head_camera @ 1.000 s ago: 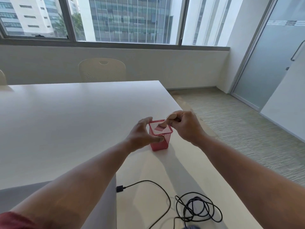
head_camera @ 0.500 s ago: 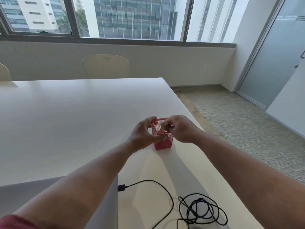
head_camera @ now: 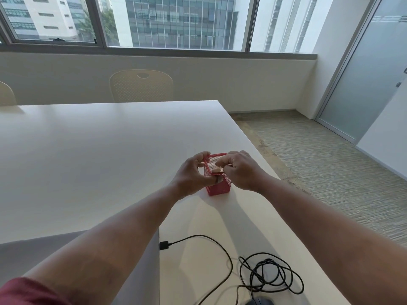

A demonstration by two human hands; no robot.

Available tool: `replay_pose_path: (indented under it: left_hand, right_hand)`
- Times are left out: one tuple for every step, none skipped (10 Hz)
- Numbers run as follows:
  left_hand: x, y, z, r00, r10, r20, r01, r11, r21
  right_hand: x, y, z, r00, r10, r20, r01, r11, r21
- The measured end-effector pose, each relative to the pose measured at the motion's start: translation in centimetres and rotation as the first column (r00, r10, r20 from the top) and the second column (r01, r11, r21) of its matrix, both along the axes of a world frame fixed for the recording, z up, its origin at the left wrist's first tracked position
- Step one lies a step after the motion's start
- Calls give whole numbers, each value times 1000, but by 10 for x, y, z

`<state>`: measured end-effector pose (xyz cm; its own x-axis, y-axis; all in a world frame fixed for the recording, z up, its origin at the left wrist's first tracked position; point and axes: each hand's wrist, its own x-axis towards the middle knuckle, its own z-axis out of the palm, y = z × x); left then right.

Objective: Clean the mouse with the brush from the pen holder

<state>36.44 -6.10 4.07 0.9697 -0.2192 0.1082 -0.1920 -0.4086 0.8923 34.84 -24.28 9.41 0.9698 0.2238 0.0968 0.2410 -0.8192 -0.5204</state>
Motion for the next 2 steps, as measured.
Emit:
replay_pose_path:
  left_hand:
    - [-1, 2, 0, 1000, -17, -1, 17, 1000, 23]
    - [0, 4, -4, 999, -31, -9, 32, 999, 14]
  right_hand:
    - [-7, 4, -7, 996, -48, 79, 45, 998, 41]
    - [-9, 3, -10, 989, -85, 121, 76, 994, 73]
